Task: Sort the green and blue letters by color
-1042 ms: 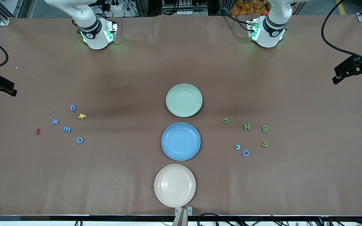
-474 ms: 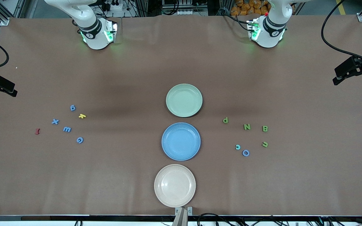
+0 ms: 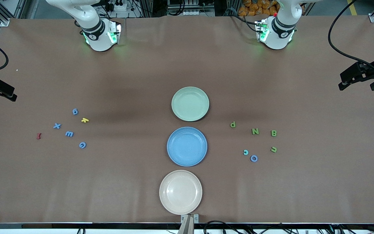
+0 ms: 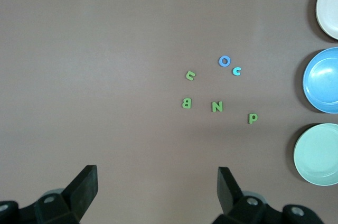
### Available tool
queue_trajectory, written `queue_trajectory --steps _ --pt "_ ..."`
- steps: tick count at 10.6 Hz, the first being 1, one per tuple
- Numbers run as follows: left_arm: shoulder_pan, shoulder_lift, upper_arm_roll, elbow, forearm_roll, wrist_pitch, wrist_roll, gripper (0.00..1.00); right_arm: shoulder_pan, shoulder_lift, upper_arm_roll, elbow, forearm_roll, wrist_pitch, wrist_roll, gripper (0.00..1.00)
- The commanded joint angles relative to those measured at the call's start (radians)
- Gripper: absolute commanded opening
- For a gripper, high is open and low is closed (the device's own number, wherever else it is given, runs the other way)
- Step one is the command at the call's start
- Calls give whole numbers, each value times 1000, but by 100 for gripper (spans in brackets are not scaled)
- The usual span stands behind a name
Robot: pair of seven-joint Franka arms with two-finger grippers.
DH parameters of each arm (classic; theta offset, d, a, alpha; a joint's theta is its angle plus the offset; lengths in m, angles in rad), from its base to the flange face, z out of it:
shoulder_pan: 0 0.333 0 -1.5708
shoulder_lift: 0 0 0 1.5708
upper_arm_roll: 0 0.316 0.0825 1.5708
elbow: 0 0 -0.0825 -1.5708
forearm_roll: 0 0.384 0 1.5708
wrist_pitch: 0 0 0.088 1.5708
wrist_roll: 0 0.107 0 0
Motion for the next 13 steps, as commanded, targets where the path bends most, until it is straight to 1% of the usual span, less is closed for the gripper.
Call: queue_trajectory --steps 1,13 --pt "3 -1 0 2 -27 6 7 100 -10 0 9 -5 1 7 5 100" --pt "3 11 0 3 -27 6 7 100 -9 0 9 -9 0 6 5 100"
